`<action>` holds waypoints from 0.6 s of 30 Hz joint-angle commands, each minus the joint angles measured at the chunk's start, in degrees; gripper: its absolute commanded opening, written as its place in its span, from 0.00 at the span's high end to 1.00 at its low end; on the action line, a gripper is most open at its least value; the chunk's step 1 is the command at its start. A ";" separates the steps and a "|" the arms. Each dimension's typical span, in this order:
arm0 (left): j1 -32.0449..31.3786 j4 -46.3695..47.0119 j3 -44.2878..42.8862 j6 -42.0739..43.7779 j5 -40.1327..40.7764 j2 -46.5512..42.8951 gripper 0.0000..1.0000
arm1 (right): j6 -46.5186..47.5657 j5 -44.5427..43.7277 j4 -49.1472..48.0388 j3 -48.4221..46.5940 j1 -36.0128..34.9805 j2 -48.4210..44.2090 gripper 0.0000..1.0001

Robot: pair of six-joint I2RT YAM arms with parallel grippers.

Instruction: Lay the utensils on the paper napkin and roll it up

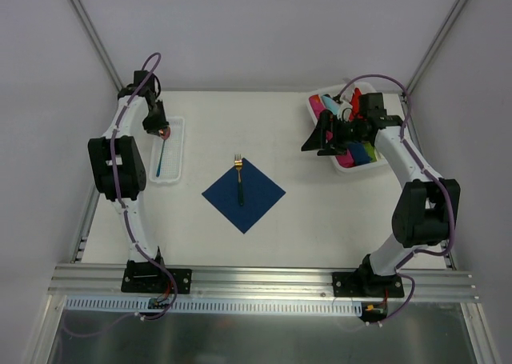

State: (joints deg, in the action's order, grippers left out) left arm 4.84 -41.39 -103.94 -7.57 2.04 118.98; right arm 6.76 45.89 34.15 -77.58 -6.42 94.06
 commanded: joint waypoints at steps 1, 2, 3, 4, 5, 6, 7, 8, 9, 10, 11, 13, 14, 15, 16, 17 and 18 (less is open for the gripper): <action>-0.10 -1.24 -4.24 2.39 2.35 2.65 0.76 | 1.15 1.13 0.92 -2.40 0.96 0.86 0.01; -0.10 -1.24 -4.60 2.47 2.96 3.27 0.76 | 1.15 1.13 0.92 -2.57 1.14 1.21 0.01; -0.10 -1.15 -4.78 2.48 3.23 3.80 0.77 | 1.06 1.13 1.09 -3.10 1.23 1.47 0.01; -0.18 -1.24 -5.30 2.39 3.40 4.85 0.77 | 1.14 1.22 1.27 -3.45 1.40 2.00 0.01; -0.10 -1.24 -5.57 2.47 3.49 5.21 0.77 | 1.06 1.22 1.44 -3.71 1.49 2.35 0.01; -0.18 -1.24 -5.75 2.48 3.49 5.73 0.77 | 1.06 1.22 1.62 -3.98 1.58 2.62 0.01; -0.18 -1.24 -6.01 2.48 3.67 6.52 0.77 | 1.06 1.31 1.62 -4.50 1.67 3.23 0.01; -0.18 -1.24 -6.10 2.39 3.76 6.88 0.77 | 0.97 1.40 1.71 -4.77 1.76 3.49 0.01; -0.18 -1.24 -6.19 2.47 3.41 7.23 0.76 | 0.97 1.48 1.97 -4.95 1.76 3.76 0.01; -0.10 -1.24 -6.45 2.48 3.32 8.02 0.76 | 0.97 1.48 1.97 -5.38 1.93 3.93 0.01; -0.10 -1.24 -6.45 2.39 3.32 8.20 0.76 | 0.88 1.57 2.15 -5.56 1.93 4.46 0.01; -0.10 -1.24 -6.45 2.21 3.49 8.99 0.76 | 0.79 1.66 2.23 -5.74 2.20 4.81 0.01; -0.18 -1.24 -6.36 2.04 3.58 9.25 0.76 | 0.79 1.75 2.24 -5.91 2.20 4.90 0.01; -0.18 -1.15 -6.36 1.95 3.67 9.43 0.75 | 0.79 1.75 2.24 -5.91 2.28 5.08 0.01; -0.18 -1.15 -6.28 1.60 3.93 9.78 0.74 | 0.79 1.84 2.24 -6.00 2.37 5.17 0.01; -0.18 -1.15 -6.36 1.51 4.02 10.04 0.73 | 0.79 1.84 2.32 -6.00 2.46 5.25 0.01; -0.10 -1.15 -6.45 1.42 4.02 10.39 0.72 | 0.79 1.92 2.41 -6.09 2.46 5.34 0.01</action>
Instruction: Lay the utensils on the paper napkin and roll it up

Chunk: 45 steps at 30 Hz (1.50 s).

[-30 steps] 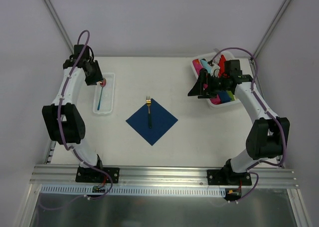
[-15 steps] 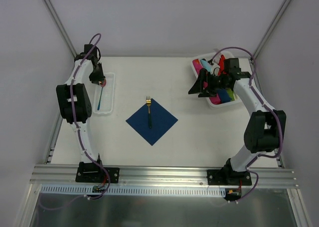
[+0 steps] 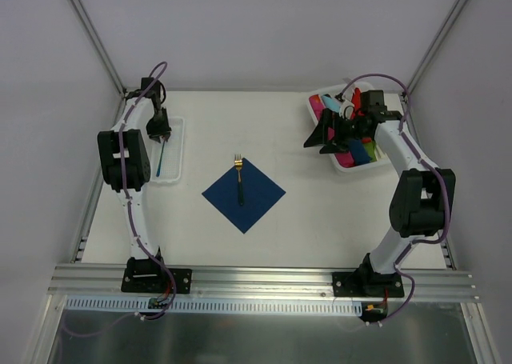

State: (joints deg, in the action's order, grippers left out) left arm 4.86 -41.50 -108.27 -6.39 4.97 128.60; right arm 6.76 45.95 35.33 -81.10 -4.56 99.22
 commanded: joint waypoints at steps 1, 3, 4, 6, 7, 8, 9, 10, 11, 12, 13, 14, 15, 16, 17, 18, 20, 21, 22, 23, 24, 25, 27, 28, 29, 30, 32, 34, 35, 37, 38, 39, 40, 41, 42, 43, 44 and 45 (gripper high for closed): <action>-0.20 -1.04 -2.21 0.15 1.27 1.21 0.71 | 0.71 1.86 1.14 -2.57 0.69 0.27 0.01; -0.20 -1.04 -2.30 -0.02 1.79 1.74 0.71 | 0.71 1.95 1.32 -2.83 0.95 0.36 0.01; -0.29 -1.04 -2.12 -0.02 1.80 2.09 0.71 | 0.71 2.03 1.41 -2.84 1.04 0.45 0.01; -0.38 -1.04 -1.77 0.15 1.97 2.53 0.71 | 0.71 2.12 1.41 -2.92 1.22 0.54 0.01; -0.55 -1.04 -1.60 0.15 2.06 2.71 0.71 | 0.71 2.12 1.41 -2.92 1.22 0.54 0.01; -0.64 -1.04 -1.42 0.15 2.15 2.80 0.71 | 0.71 2.21 1.41 -2.92 1.30 0.62 0.01; -0.64 -1.04 -1.16 0.15 2.15 2.89 0.71 | 0.62 2.21 1.41 -2.92 1.31 0.62 0.01; -0.64 -1.04 -0.81 0.07 1.97 3.06 0.71 | 0.62 2.21 1.41 -2.92 1.39 0.62 0.01; -0.73 -1.13 -0.63 -0.11 1.88 3.15 0.71 | 0.71 2.21 1.41 -2.92 1.39 0.62 0.01; -0.73 -1.04 -0.45 -0.28 1.45 3.24 0.72 | 0.62 2.21 1.41 -2.92 1.48 0.62 0.01; -0.73 -1.04 -0.28 -0.46 1.10 3.50 0.73 | 0.62 2.30 1.49 -2.92 1.48 0.62 0.01; -0.73 -1.04 -0.10 -0.81 0.74 3.50 0.75 | 0.62 2.21 1.41 -2.92 1.57 0.71 0.01; -0.73 -1.04 -0.10 -0.99 0.57 3.42 0.78 | 0.62 2.30 1.41 -2.92 1.57 0.71 0.01; -0.82 -1.04 -0.01 -1.16 -0.22 3.42 0.80 | 0.62 2.30 1.41 -2.92 1.57 0.71 0.01; -0.82 -1.04 -0.10 -1.60 -0.49 3.33 0.83 | 0.62 2.30 1.41 -3.01 1.66 0.71 0.01; -0.82 -0.96 -0.01 -1.78 -0.75 3.15 0.85 | 0.53 2.30 1.41 -3.01 1.66 0.80 0.01; -0.82 -0.96 0.07 -2.31 -1.10 2.54 0.89 | 0.53 2.47 1.32 -3.01 1.66 0.80 0.01; -0.82 -0.87 0.16 -2.48 -1.11 2.36 0.90 | 0.53 2.56 1.32 -3.01 1.66 0.89 0.01; -0.91 -0.95 0.51 -2.74 -1.19 1.75 0.92 | 0.44 2.65 1.32 -3.01 1.57 0.97 0.01; -0.91 -0.87 0.60 -2.83 -1.37 1.40 0.94 | 0.36 2.74 1.32 -3.01 1.66 1.06 0.01; -0.91 -0.87 0.78 -2.92 -1.28 1.05 0.96 | 0.27 2.91 1.32 -3.10 1.66 0.98 0.01; -0.91 -0.95 1.04 -2.92 -1.11 0.17 0.98 | 0.18 3.09 1.41 -3.10 1.66 0.98 0.01; -1.00 -0.87 1.30 -3.27 -0.76 -0.88 1.00 | 0.09 3.35 1.23 -3.01 1.66 0.89 0.01; -1.00 -1.04 1.39 -3.27 -0.67 -2.37 1.00 | 0.00 3.53 1.23 -3.01 1.66 0.89 0.01; -1.17 -0.96 1.39 -3.19 -0.58 -3.17 1.00 | -0.08 3.62 1.23 -3.01 1.66 0.80 0.01; -1.35 -0.96 1.39 -3.10 0.29 -4.13 1.00 | -0.09 3.70 1.14 -3.01 1.66 0.71 0.01; -2.13 -1.22 0.61 -2.92 1.35 -7.47 1.00 | -0.26 3.88 1.23 -2.84 1.57 0.19 0.01; -2.66 -1.83 -0.79 -3.36 1.70 -11.59 1.00 | -0.44 4.05 1.14 -2.66 1.66 -0.16 0.01; -3.27 -3.05 -1.67 -3.80 2.14 -12.57 1.00 | -0.44 4.14 1.14 -2.57 1.57 -0.25 0.01; -4.16 -4.64 -3.95 -4.06 3.02 -15.38 1.00 | -0.52 4.32 1.14 -2.40 1.66 -0.69 0.01; -4.51 -5.43 -4.58 -4.33 3.20 -16.18 1.00 | -0.61 4.41 1.06 -2.31 1.66 -0.87 0.01; -6.60 -7.00 -5.19 -4.68 3.03 -16.79 1.00 | -0.70 4.41 1.05 -2.22 1.66 -1.04 0.01; -7.75 -7.89 -5.81 -5.20 2.50 -17.93 1.00 | -0.79 4.49 1.14 -2.22 1.66 -1.13 0.01; -9.07 -8.51 -5.81 -6.25 2.06 -18.55 1.00 | -0.79 4.49 1.06 -2.22 1.66 -1.22 0.01; -12.82 -9.56 -5.47 -6.70 2.41 -19.08 1.00 | -0.70 4.50 1.05 -2.22 1.66 -1.40 0.01; -15.12 -9.83 -4.33 -7.05 3.02 -20.04 1.00 | -0.79 4.50 1.05 -2.22 1.66 -1.66 0.01; -17.32 -9.92 -3.45 -8.71 3.37 -20.40 1.00 | -0.79 4.50 1.05 -2.13 1.66 -1.83 0.01; -19.43 -9.92 -2.48 -9.86 2.42 -20.84 1.00 | -0.70 4.41 1.05 -1.87 1.66 -2.18 0.01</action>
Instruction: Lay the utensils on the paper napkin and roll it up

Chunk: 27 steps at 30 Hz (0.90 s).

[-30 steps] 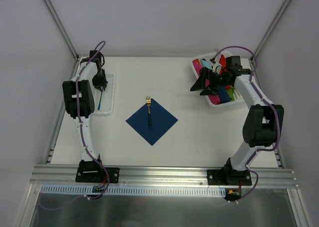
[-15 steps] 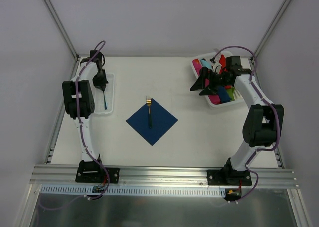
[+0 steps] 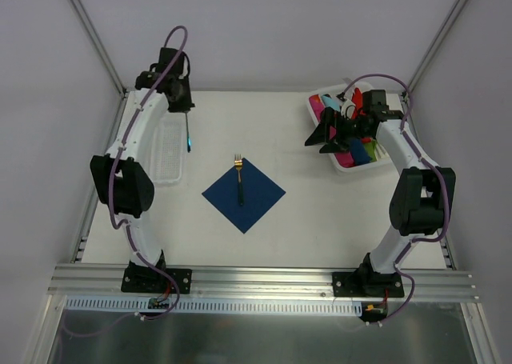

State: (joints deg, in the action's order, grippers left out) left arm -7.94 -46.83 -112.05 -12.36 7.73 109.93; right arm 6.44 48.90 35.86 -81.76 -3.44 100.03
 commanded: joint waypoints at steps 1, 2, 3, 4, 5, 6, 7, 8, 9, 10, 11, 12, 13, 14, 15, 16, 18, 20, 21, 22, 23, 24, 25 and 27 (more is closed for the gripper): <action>-10.39 -4.50 3.05 -6.94 -1.39 -2.52 1.00 | -0.37 1.46 0.53 -0.95 0.54 -3.52 0.01; -12.16 -4.41 3.85 -8.54 -2.44 -2.53 1.00 | -0.37 1.37 0.53 -0.78 0.54 -3.79 0.01; -13.92 -4.24 4.29 -10.04 -3.32 -2.44 1.00 | -0.29 1.37 0.53 -0.43 0.46 -4.14 0.01; -17.77 -4.15 4.47 -12.31 -2.98 -1.74 1.00 | -0.20 1.19 0.53 0.10 0.54 -4.49 0.01; -19.55 -4.15 4.21 -13.29 -2.20 -1.13 1.00 | -0.20 1.11 0.53 0.37 0.54 -5.01 0.01; -21.22 -3.89 3.86 -14.26 -1.93 -0.42 1.00 | -0.02 1.02 0.36 0.63 0.54 -5.28 0.01; -22.63 -3.88 2.64 -15.92 -2.71 1.84 1.00 | -0.11 1.02 0.27 1.15 0.46 -5.54 0.01; -24.99 -4.06 1.76 -16.72 -2.80 3.17 1.00 | -0.20 1.02 0.09 1.25 0.54 -5.89 0.01; -25.97 -4.06 1.22 -17.60 -2.63 4.32 1.00 | -0.28 1.02 0.18 1.25 0.54 -5.98 0.01; -26.85 -3.97 0.52 -18.39 -2.63 5.29 1.00 | -0.28 1.02 0.18 1.34 0.54 -6.16 0.01; -27.47 -3.97 0.17 -19.79 -2.63 7.12 1.00 | -0.28 0.93 0.18 1.42 0.54 -6.34 0.01; -28.52 -3.89 -0.27 -20.42 -2.28 8.01 1.00 | -0.28 0.93 0.18 1.42 0.54 -6.68 0.01; -28.96 -3.88 -0.97 -21.03 -1.84 8.89 1.00 | -0.20 0.76 0.18 1.51 0.54 -6.95 0.01; -29.32 -3.88 -1.41 -21.21 -2.01 10.64 1.00 | -0.11 0.75 0.18 1.60 0.54 -7.04 0.01; -29.84 -3.97 -1.68 -21.21 -2.10 11.44 1.00 | -0.20 0.75 0.09 1.86 0.54 -7.30 0.01; -30.02 -3.97 -1.51 -21.48 -2.10 11.88 1.00 | -0.20 0.75 0.00 1.95 0.54 -7.48 0.01; -30.11 -3.97 -0.02 -22.96 -3.24 12.85 1.00 | -0.11 0.67 -0.08 2.30 0.46 -7.74 0.01; -30.20 -3.89 2.26 -24.54 -3.94 12.94 1.00 | -0.11 0.67 -0.17 2.56 0.54 -8.09 0.01; -30.29 -3.88 2.80 -24.73 -3.69 12.94 1.00 | -0.11 0.67 -0.61 2.83 0.54 -8.18 0.01; -30.37 -3.88 3.32 -24.73 -3.42 12.94 1.00 | -0.20 0.67 -0.70 3.27 0.46 -8.36 0.01; -30.46 -3.97 3.50 -24.29 -3.33 13.12 1.00 | -0.20 0.67 -0.79 3.44 0.54 -8.62 0.01; -30.38 -3.89 3.59 -24.20 -2.98 13.20 1.00 | -0.20 0.67 -0.79 3.53 0.54 -8.62 0.01; -30.38 -3.88 3.59 -23.94 -2.89 13.38 1.00 | -0.28 0.75 -0.79 3.62 0.54 -8.62 0.01; -30.38 -3.88 3.68 -23.41 -2.72 13.82 1.00 | -0.20 0.75 -0.79 3.71 0.54 -8.71 0.01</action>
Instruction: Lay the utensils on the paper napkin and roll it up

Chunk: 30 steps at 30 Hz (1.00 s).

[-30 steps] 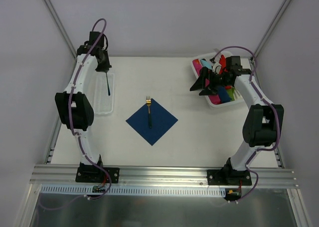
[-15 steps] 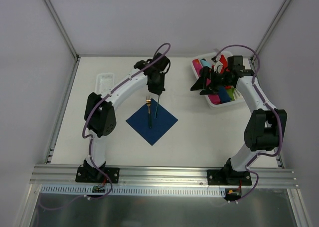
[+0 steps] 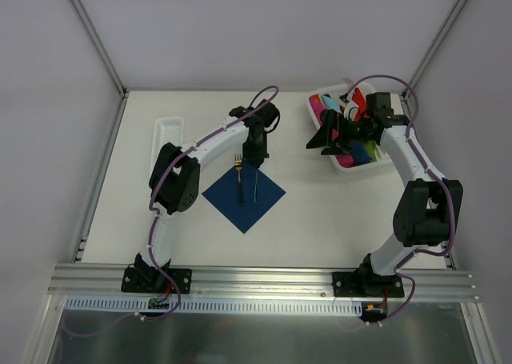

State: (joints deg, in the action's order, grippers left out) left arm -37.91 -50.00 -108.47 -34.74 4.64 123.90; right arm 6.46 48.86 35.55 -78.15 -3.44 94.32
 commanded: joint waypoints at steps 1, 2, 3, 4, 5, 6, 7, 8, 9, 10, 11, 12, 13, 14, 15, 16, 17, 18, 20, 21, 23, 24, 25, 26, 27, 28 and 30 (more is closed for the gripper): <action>-0.41 -0.72 0.10 -0.77 0.37 0.03 1.00 | -0.31 0.80 -0.48 0.10 0.46 -3.09 0.01; -0.32 -0.72 0.10 -0.07 0.54 0.38 1.00 | -0.22 0.88 -0.48 0.10 0.63 -3.01 0.01; -0.32 -0.72 0.27 0.02 0.80 0.47 1.00 | -0.22 0.88 -0.48 0.10 0.54 -3.09 0.01; -0.23 -0.63 0.62 0.02 1.15 0.47 1.00 | -0.22 0.88 -0.39 0.19 0.63 -3.09 0.01; 0.03 -0.63 0.71 0.11 1.24 0.47 1.00 | -0.13 0.88 -0.48 0.19 0.54 -3.18 0.01; 0.20 -0.54 0.89 0.03 1.16 0.47 1.00 | -0.13 0.88 -0.48 0.19 0.54 -3.09 0.01; 0.47 -0.45 1.23 -0.06 1.07 0.47 1.00 | -0.22 0.88 -0.39 0.19 0.46 -3.18 0.01; 0.64 -0.45 1.33 -0.06 0.98 0.47 1.00 | -0.22 0.88 -0.48 0.28 0.54 -3.09 0.01; 0.99 -0.45 1.41 -0.06 1.07 0.47 1.00 | -0.13 0.88 -0.48 0.28 0.54 -3.18 0.01; 1.17 -0.28 1.59 -0.06 1.07 0.56 1.00 | -0.13 0.88 -0.48 0.28 0.54 -3.18 0.01; 1.43 -0.28 1.50 0.02 0.98 0.73 1.00 | -0.22 0.88 -0.48 0.28 0.54 -3.18 0.01; 1.52 -0.19 1.50 0.02 0.89 0.73 1.00 | -0.13 0.88 -0.48 0.37 0.54 -3.18 0.01; 1.70 -0.10 1.59 0.11 0.89 0.91 1.00 | -0.22 0.88 -0.48 0.37 0.54 -3.18 0.01; 1.79 -0.19 1.68 0.11 0.81 1.00 1.00 | -0.13 0.88 -0.48 0.28 0.54 -3.09 0.01; 1.87 -0.19 1.76 0.11 0.63 1.17 1.00 | -0.22 0.88 -0.48 0.28 0.54 -3.01 0.01; 1.96 -0.19 1.85 0.03 0.45 1.26 1.00 | -0.22 0.88 -0.48 0.28 0.54 -3.01 0.01; 2.22 -0.19 2.11 -0.15 0.54 1.43 1.00 | -0.13 0.88 -0.48 0.28 0.54 -3.01 0.01; 2.31 -0.10 2.29 -0.15 0.37 1.44 1.00 | -0.22 0.88 -0.48 0.19 0.46 -3.09 0.01; 2.66 -0.10 2.29 -0.06 0.19 1.79 1.00 | -0.22 0.80 -0.48 0.28 0.54 -3.00 0.01; 2.67 -0.19 2.29 0.02 0.19 1.87 1.00 | -0.22 0.80 -0.57 0.28 0.54 -3.01 0.01; 2.93 -0.19 2.29 0.11 0.19 2.14 1.00 | -0.22 0.80 -0.48 0.28 0.54 -2.83 0.01; 3.10 -0.19 2.29 0.03 0.19 2.31 1.00 | -0.22 0.80 -0.48 0.19 0.46 -2.74 0.01; 3.19 -0.27 2.38 0.02 0.02 2.31 1.00 | -0.22 0.80 -0.48 0.10 0.54 -2.74 0.01; 3.28 -0.19 2.56 -0.06 0.10 2.40 1.00 | -0.22 0.80 -0.48 0.02 0.54 -2.65 0.01; 3.46 -0.19 2.64 0.02 0.19 2.40 1.00 | -0.22 0.80 -0.48 0.10 0.46 -2.57 0.01; 3.54 -0.19 2.64 0.11 0.19 2.49 1.00 | -0.22 0.80 -0.48 0.02 0.54 -2.57 0.01; 3.72 -0.19 2.64 0.11 0.45 2.58 1.00 | -0.22 0.80 -0.48 0.01 0.54 -2.48 0.01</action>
State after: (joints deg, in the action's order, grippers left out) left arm -34.81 -49.84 -105.93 -34.72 4.71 126.58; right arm 6.46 48.86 35.42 -77.87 -3.38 94.11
